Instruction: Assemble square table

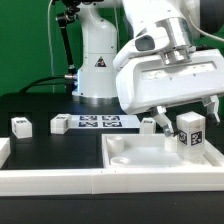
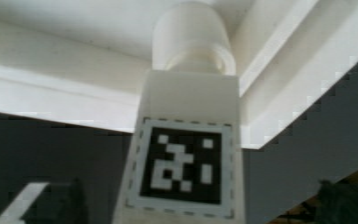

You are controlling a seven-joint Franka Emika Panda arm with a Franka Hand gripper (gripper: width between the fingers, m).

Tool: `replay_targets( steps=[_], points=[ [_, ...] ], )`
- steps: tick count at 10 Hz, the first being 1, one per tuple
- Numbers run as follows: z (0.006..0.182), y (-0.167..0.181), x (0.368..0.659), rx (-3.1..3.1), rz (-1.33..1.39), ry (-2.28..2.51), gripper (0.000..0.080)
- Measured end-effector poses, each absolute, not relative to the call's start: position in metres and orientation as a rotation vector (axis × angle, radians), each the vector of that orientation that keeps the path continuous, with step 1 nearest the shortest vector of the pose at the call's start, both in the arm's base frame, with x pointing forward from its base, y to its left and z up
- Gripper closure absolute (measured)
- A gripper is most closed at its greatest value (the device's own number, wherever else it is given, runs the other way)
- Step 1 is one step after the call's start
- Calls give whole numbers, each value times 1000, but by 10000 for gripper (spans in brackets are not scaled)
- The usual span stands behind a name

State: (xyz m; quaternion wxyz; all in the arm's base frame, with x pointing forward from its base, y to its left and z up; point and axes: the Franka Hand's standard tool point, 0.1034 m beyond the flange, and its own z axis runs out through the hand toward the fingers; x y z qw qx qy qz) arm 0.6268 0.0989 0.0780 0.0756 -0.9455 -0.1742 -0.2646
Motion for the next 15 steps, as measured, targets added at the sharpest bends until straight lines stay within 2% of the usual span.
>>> replay_targets(
  steps=[7, 9, 12, 14, 15],
  points=[
    [102, 95, 630, -2831, -700, -513, 151],
    [100, 108, 626, -2813, -466, -483, 151],
    [101, 105, 627, -2837, -187, -523, 151],
    [102, 103, 625, -2830, -59, -533, 151],
    [102, 103, 628, -2831, -79, -534, 151]
  ],
)
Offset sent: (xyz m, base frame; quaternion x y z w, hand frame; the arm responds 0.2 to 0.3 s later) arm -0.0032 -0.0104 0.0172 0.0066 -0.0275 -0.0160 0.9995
